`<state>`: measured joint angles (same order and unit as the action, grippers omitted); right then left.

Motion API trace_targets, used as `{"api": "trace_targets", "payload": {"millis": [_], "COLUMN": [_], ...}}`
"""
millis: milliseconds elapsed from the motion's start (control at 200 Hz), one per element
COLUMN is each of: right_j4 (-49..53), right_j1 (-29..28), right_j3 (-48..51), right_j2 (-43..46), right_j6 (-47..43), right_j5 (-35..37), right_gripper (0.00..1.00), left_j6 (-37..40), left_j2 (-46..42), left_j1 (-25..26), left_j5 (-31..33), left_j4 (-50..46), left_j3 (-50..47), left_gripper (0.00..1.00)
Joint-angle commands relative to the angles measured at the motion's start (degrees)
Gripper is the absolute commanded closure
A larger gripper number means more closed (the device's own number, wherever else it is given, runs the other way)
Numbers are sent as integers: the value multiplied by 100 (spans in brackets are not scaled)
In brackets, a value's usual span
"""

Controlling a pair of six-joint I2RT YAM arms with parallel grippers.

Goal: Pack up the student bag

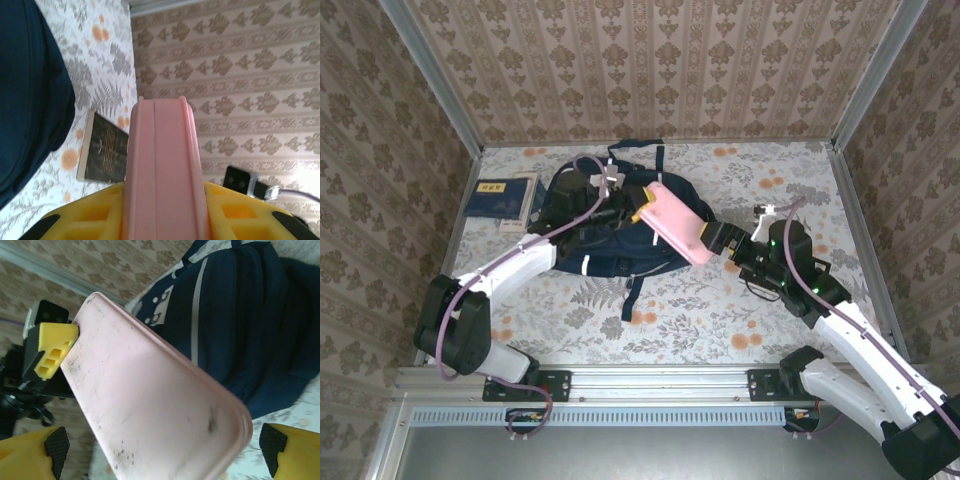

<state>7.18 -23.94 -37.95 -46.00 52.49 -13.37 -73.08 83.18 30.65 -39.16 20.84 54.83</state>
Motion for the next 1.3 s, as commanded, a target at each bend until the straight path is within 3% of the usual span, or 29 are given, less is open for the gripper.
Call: {"api": "trace_targets", "payload": {"millis": [0, 230, 370, 565, 855, 950, 1055, 1160, 1295], "right_j4": [-896, -2553, -3384, -4116, -4361, -4034, -3607, -3172, -2346], "right_j1": [105, 202, 210, 215, 214, 219, 302, 519, 881], "right_j3": [405, 1078, 1201, 1125, 975, 985, 1082, 1197, 1290], "right_j2": [236, -27, -124, -211, -333, -154, 146, 469, 921], "right_j6": [1284, 2516, 2832, 3089, 3187, 3060, 2939, 2845, 2521], "right_j5": [-255, -588, -534, -481, -596, -472, -267, -252, -284], "right_gripper": [0, 1, 6, 22, 52, 63, 71, 71, 72], "left_j6": [-433, -1015, -1147, -1243, -1308, -1257, -986, -382, 902], "left_j2": [-245, -123, -30, 39, 163, 208, 123, 0, -105], "left_j1": [3, -11, 69, 167, 291, 296, 252, 117, -85], "left_j5": [165, 189, 196, 189, 153, 67, 83, 92, 365], "left_j4": [852, 1649, 1816, 1934, 2042, 2017, 1551, 752, -835], "left_j3": [15, -75, -113, -234, -209, -163, -148, -60, 326], "left_gripper": [76, 77, 77, 77, 76, 71, 53, 41, 36]}}
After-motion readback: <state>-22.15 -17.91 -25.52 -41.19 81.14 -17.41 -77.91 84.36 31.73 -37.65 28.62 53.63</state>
